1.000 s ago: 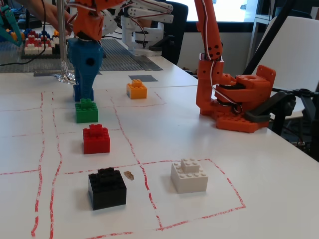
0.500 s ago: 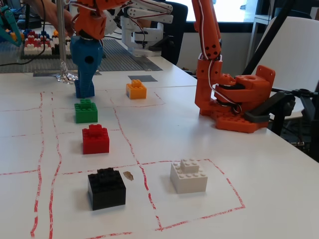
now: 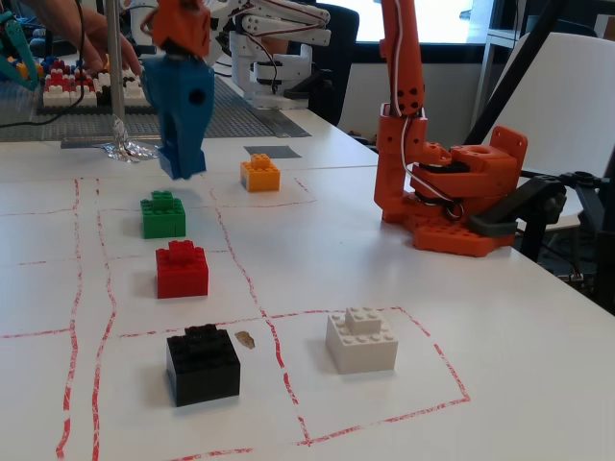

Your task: Grab the block and put it in the grey marker

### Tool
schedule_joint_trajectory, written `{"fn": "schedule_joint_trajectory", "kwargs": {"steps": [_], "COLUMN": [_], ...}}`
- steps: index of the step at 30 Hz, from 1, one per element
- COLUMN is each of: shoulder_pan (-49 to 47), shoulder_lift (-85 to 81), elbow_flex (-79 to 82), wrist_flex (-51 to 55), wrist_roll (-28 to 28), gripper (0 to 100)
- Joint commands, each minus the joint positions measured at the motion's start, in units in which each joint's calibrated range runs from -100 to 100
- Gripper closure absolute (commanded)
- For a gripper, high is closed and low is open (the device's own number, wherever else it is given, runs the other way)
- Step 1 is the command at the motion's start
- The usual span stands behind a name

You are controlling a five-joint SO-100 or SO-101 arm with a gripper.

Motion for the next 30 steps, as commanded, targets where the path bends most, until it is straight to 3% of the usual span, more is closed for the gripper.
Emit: {"fn": "schedule_joint_trajectory", "kwargs": {"steps": [1,7,13,23,30], "shoulder_pan": [-4.6,-7.6,-2.2,21.1,37.4], "shoulder_lift": [-11.6,-20.4,-27.0,-27.3,-20.7], "elbow_flex": [-1.4,3.0,8.6,11.5,8.5], "wrist_flex": [3.4,5.3,10.4,12.3,5.6], "wrist_roll": [3.6,14.1,28.4,46.1,55.3], "gripper": [99,99,99,99,99]}}
